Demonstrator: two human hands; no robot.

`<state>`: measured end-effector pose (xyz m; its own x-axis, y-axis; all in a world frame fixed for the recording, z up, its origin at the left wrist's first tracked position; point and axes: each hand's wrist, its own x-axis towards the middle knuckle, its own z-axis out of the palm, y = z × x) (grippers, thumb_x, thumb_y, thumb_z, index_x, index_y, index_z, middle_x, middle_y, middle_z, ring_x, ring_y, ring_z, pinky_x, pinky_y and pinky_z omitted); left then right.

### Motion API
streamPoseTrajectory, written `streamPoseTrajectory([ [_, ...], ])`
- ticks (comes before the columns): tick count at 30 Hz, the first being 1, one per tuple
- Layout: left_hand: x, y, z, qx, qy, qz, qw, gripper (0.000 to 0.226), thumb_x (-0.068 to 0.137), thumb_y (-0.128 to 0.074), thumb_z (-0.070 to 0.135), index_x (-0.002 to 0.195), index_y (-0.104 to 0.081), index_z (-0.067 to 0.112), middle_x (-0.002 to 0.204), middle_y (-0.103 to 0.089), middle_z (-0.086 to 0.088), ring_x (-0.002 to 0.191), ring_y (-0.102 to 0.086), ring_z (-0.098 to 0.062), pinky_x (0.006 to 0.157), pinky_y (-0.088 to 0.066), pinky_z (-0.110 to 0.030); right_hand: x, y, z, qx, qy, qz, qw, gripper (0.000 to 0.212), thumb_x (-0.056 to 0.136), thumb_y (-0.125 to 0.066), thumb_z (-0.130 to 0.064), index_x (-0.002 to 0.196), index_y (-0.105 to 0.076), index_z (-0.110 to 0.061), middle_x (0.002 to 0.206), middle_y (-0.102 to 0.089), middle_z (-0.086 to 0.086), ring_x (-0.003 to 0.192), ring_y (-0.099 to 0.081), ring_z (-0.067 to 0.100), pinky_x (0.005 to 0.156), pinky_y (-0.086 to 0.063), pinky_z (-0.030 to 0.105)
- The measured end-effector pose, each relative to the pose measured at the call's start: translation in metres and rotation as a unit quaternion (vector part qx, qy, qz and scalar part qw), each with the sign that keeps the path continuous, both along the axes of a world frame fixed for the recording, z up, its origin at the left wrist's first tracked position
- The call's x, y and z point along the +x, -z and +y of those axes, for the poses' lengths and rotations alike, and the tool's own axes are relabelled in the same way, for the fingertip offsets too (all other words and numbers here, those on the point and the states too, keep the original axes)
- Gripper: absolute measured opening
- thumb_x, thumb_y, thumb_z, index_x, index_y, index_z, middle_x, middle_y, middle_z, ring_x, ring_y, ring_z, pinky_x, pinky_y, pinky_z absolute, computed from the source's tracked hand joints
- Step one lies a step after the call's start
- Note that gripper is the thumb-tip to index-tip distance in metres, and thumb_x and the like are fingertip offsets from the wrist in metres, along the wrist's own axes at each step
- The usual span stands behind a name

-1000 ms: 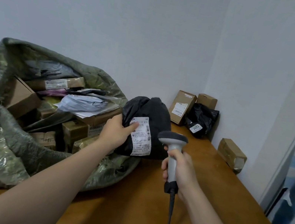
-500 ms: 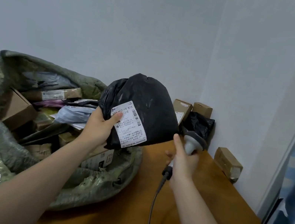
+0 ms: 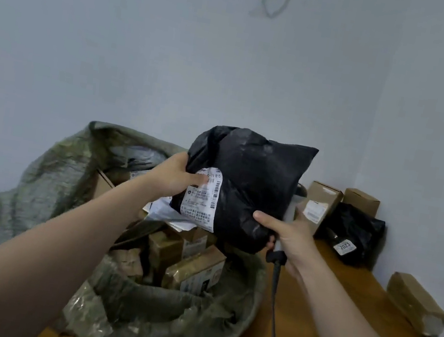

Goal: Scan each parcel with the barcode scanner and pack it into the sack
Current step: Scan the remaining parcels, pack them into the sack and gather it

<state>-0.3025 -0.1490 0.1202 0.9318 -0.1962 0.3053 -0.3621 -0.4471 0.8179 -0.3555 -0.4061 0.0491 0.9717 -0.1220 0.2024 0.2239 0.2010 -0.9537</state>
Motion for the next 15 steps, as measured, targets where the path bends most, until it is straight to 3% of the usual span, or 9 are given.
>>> streamPoseTrajectory([
  [2,0.013,-0.012,0.016,0.139,-0.066,-0.081,0.985,0.042,0.095,-0.073,0.036,0.131,-0.058,0.020,0.121,-0.069,0.006,0.109,-0.066,-0.020,0.099,-0.054,-0.045,0.009,-0.012,0.018,-0.012,0.029,-0.025,0.999,0.044,0.074,-0.090,-0.009,0.110,-0.066,-0.018,0.083,-0.076,0.005,0.052,-0.059,0.013,0.045,-0.049,0.026],
  [5,0.032,-0.030,0.050,0.342,-0.184,-0.209,0.898,0.047,0.096,-0.052,0.067,0.098,-0.068,0.022,0.109,-0.067,-0.003,0.111,-0.062,-0.030,0.087,-0.050,-0.043,0.021,-0.032,0.038,-0.035,0.056,-0.083,0.994,0.038,0.080,-0.085,-0.005,0.106,-0.063,-0.022,0.088,-0.076,-0.005,0.064,-0.070,0.007,0.053,-0.056,0.022],
  [6,0.039,-0.035,0.063,0.392,-0.203,-0.207,0.873,0.052,0.097,-0.045,0.070,0.092,-0.072,0.026,0.119,-0.065,-0.008,0.125,-0.055,-0.032,0.095,-0.045,-0.045,0.025,-0.037,0.043,-0.044,0.060,-0.102,0.992,0.039,0.081,-0.084,-0.004,0.108,-0.062,-0.021,0.093,-0.075,-0.007,0.069,-0.071,0.001,0.055,-0.055,0.018],
  [8,0.054,-0.040,0.089,0.487,-0.227,-0.156,0.829,0.054,0.100,-0.040,0.067,0.111,-0.078,0.031,0.159,-0.042,-0.011,0.154,-0.024,-0.031,0.117,-0.026,-0.053,0.033,-0.047,0.050,-0.071,0.071,-0.131,0.986,0.042,0.082,-0.083,-0.005,0.115,-0.060,-0.020,0.101,-0.073,-0.008,0.076,-0.071,-0.005,0.057,-0.052,0.012],
  [10,0.068,-0.044,0.112,0.582,-0.237,-0.101,0.772,0.055,0.096,-0.042,0.068,0.127,-0.072,0.033,0.170,-0.021,-0.009,0.159,-0.004,-0.030,0.124,-0.011,-0.059,0.043,-0.055,0.057,-0.100,0.081,-0.146,0.981,0.043,0.083,-0.083,-0.007,0.117,-0.060,-0.020,0.102,-0.073,-0.008,0.074,-0.070,0.000,0.053,-0.051,0.013],
  [12,0.080,-0.045,0.129,0.628,-0.245,-0.054,0.737,0.060,0.093,-0.045,0.068,0.134,-0.065,0.029,0.166,-0.029,-0.007,0.155,-0.015,-0.034,0.122,-0.016,-0.063,0.054,-0.061,0.065,-0.116,0.082,-0.152,0.978,0.044,0.084,-0.082,-0.005,0.118,-0.058,-0.020,0.102,-0.073,-0.007,0.072,-0.070,-0.002,0.051,-0.051,0.014],
  [15,0.088,-0.054,0.147,0.613,-0.256,-0.057,0.745,0.058,0.083,-0.062,0.045,0.136,-0.057,0.022,0.141,-0.050,-0.001,0.125,-0.053,-0.032,0.101,-0.047,-0.056,0.069,-0.066,0.075,-0.138,0.071,-0.146,0.977,0.045,0.084,-0.082,-0.005,0.119,-0.059,-0.018,0.105,-0.074,-0.001,0.076,-0.072,0.008,0.052,-0.053,0.019],
])
